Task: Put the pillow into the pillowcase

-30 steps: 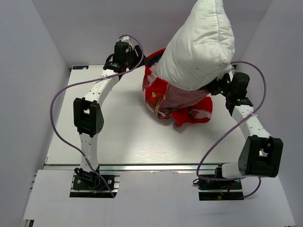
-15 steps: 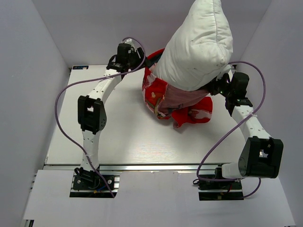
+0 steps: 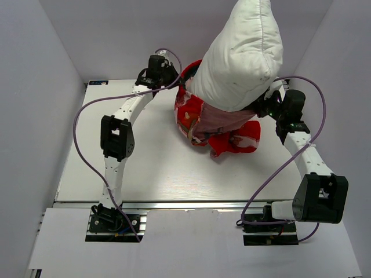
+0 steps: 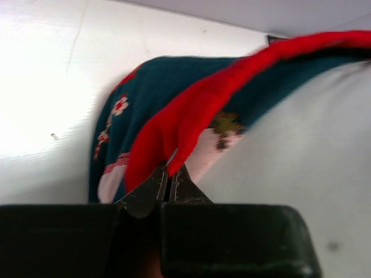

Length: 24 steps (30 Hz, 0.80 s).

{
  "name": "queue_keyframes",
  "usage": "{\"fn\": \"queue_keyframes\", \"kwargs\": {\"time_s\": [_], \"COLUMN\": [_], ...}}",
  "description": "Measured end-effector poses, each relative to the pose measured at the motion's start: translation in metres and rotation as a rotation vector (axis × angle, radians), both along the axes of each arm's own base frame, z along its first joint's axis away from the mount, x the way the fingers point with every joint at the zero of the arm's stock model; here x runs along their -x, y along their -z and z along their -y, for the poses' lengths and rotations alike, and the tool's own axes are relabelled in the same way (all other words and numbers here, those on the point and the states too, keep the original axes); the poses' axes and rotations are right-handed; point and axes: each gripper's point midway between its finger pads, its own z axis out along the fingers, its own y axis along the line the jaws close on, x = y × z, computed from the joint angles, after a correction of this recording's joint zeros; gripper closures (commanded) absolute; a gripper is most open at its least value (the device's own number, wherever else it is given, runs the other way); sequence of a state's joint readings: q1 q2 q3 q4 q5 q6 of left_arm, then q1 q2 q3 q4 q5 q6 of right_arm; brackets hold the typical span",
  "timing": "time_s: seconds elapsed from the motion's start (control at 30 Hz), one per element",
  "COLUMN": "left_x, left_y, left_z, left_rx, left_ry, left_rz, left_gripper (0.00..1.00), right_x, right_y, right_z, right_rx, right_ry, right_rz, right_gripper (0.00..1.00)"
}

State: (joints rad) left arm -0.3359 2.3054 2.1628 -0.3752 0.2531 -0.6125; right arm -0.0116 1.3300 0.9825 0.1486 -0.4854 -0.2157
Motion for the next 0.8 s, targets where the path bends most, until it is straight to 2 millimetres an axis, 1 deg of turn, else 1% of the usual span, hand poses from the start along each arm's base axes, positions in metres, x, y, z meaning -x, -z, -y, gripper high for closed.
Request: {"fn": "queue_keyframes", "kwargs": {"time_s": [0.07, 0.13, 0.2, 0.23, 0.3, 0.37, 0.43, 0.5, 0.57, 0.63, 0.67, 0.73, 0.8], "left_x": [0.002, 0.007, 0.014, 0.019, 0.034, 0.051, 0.071, 0.085, 0.093, 0.096, 0.096, 0.091, 0.081], "left_y": [-0.017, -0.045, -0.086, -0.11, -0.166, -0.22, -0.263, -0.297, -0.325, -0.344, -0.354, -0.361, -0.364], "left_z": [0.004, 0.007, 0.011, 0.011, 0.01, 0.008, 0.007, 0.003, -0.005, -0.017, -0.024, -0.041, -0.059], "left_rx": [0.037, 0.082, 0.144, 0.178, 0.252, 0.325, 0.392, 0.443, 0.476, 0.497, 0.507, 0.519, 0.524], "left_ry": [0.015, 0.031, 0.047, 0.05, 0.061, 0.069, 0.08, 0.08, 0.051, 0.013, -0.008, -0.054, -0.105], "left_rz": [0.03, 0.072, 0.135, 0.171, 0.246, 0.321, 0.37, 0.419, 0.465, 0.496, 0.51, 0.515, 0.516], "left_gripper": [1.0, 1.0, 1.0, 1.0, 1.0, 1.0, 1.0, 1.0, 1.0, 1.0, 1.0, 1.0, 1.0], "right_x": [0.0, -0.001, -0.003, -0.005, -0.011, -0.018, -0.02, -0.019, -0.014, -0.005, 0.001, 0.017, 0.04], "right_y": [-0.002, -0.005, -0.017, -0.027, -0.055, -0.091, -0.127, -0.156, -0.186, -0.209, -0.216, -0.225, -0.224], "right_z": [0.0, 0.001, 0.0, 0.0, 0.0, -0.001, -0.002, -0.004, -0.01, -0.023, -0.032, -0.057, -0.091], "right_rx": [-0.004, -0.022, -0.05, -0.068, -0.109, -0.163, -0.221, -0.27, -0.329, -0.383, -0.408, -0.44, -0.45], "right_ry": [0.003, 0.017, 0.031, 0.039, 0.054, 0.07, 0.079, 0.08, 0.047, -0.025, -0.072, -0.176, -0.289], "right_rz": [0.001, -0.009, -0.013, -0.008, 0.022, 0.063, 0.107, 0.149, 0.181, 0.195, 0.191, 0.179, 0.151], "right_gripper": [1.0, 1.0, 1.0, 1.0, 1.0, 1.0, 1.0, 1.0, 1.0, 1.0, 1.0, 1.0, 1.0]}}
